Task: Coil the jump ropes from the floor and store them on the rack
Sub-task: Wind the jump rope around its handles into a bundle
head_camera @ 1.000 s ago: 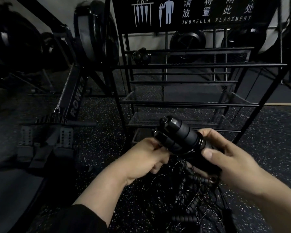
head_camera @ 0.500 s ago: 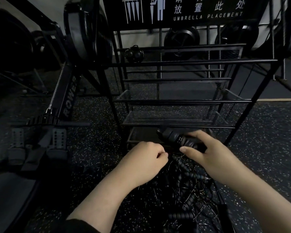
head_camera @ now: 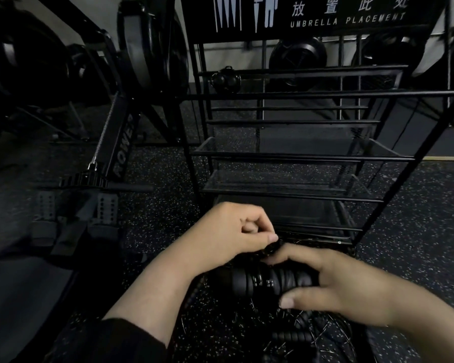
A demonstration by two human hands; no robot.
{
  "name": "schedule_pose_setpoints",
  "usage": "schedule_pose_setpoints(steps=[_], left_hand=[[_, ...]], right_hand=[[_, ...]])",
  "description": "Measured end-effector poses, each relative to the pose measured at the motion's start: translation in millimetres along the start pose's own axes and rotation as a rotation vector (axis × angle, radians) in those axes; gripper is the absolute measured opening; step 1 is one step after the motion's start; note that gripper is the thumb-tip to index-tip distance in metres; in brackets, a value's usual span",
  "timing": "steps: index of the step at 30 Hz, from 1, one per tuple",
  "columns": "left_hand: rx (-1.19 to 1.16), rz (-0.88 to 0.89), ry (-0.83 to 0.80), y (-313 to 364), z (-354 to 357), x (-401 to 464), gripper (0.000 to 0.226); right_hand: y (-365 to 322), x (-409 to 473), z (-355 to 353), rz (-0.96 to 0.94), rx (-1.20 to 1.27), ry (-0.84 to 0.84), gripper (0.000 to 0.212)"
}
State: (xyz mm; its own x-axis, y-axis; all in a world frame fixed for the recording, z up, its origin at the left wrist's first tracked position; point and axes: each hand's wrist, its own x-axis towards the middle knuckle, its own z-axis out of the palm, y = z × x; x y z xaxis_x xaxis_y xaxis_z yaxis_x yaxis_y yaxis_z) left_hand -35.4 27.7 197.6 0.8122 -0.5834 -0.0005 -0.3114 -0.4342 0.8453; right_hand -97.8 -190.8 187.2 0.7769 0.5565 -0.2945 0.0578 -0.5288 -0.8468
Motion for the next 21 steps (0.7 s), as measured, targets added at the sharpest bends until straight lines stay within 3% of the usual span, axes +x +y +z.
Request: schedule_pose_setpoints(steps=[6,10,15,17,20,21], left_hand=[[-0.192,-0.063,-0.092,-1.5,8.9,7.6,0.018],[-0.407,-0.102,0.042,-2.0,13.0,8.6,0.020],[-0.436,-0.352,0.166,-8.8,31.3,6.7,0.043],[-0.416,-0.359,0.168,-6.1,36.3,9.5,0.042],[-0.437,-0.327,0.181,0.4,38.2,10.3,0.036],[-0.463,-0.324,0.187,3.4,38.7,10.6,0.034]], right_hand=[[-10.7,-10.5,1.0,-0.163,0.245,0.002,0.040],[-1.4,-11.0,-0.8,-0.233,0.433,0.230,0.052],[3.0,-11.7,-6.5,-0.211,0.483,0.390,0.058],[4.0,-10.7,-5.3,-0.182,0.576,0.373,0.050],[2.8,-6.6,-3.2,-0.142,0.776,0.362,0.008],[4.3,-4.9,-2.5,-0.143,0.817,0.377,0.011]])
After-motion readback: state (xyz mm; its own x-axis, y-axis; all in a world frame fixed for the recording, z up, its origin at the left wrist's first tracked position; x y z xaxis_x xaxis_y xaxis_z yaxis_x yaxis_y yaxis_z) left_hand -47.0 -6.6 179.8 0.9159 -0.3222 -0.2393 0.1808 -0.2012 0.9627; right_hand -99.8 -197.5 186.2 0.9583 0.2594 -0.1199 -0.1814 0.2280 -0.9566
